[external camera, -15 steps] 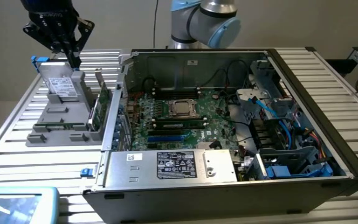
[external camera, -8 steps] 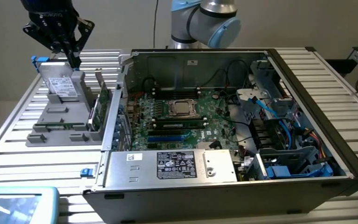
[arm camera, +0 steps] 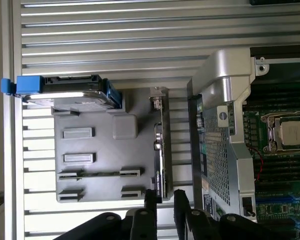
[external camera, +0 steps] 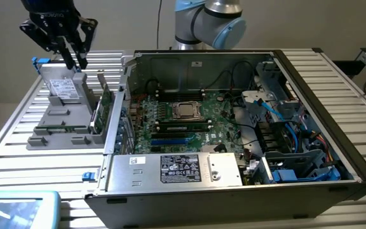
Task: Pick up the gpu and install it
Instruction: 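Pick up the gpu and move the gpu toward the slot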
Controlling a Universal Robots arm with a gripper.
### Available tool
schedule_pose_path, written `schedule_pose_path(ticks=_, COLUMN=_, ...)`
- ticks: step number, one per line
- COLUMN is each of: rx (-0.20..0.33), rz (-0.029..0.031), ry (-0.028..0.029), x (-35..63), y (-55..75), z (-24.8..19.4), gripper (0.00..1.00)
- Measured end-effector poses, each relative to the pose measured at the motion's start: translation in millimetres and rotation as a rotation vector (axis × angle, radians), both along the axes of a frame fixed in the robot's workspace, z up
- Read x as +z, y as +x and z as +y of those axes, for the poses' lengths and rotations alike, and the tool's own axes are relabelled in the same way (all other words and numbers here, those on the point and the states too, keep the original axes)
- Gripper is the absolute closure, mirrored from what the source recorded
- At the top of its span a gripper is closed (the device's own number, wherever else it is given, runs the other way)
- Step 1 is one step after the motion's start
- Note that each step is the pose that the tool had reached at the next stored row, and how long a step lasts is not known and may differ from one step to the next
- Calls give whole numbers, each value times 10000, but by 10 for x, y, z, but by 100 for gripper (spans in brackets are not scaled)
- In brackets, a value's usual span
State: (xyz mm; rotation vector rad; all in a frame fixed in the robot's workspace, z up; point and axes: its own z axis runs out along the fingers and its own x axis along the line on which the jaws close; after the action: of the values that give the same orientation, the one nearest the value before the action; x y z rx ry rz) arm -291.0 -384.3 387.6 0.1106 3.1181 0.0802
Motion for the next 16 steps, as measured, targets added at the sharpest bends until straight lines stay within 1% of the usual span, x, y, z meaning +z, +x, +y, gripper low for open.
schedule_pose_path(ticks=1, rx=6, rz=1, ry=-1, x=-1, y=-1, z=0, gripper=63)
schedule_pose_path(ticks=2, rx=23, rz=0, ry=4, x=-5, y=-2, z=0, gripper=63)
schedule_pose_path(ticks=3, rx=63, rz=-3, ry=12, x=-12, y=-3, z=0, gripper=57)
schedule_pose_path(ticks=5, rx=245, rz=-1, ry=16, x=-41, y=-6, z=0, gripper=57)
schedule_pose_path(ticks=6, rx=347, rz=-2, ry=18, x=-59, y=-9, z=0, gripper=51)
schedule_pose_path(ticks=10, rx=706, rz=-9, ry=26, x=-131, y=-25, z=0, gripper=51)
schedule_pose_path(ticks=14, rx=647, rz=-10, ry=33, x=-206, y=-36, z=0, gripper=51)
schedule_pose_path(ticks=16, rx=500, rz=-9, ry=39, x=-241, y=-38, z=0, gripper=51)
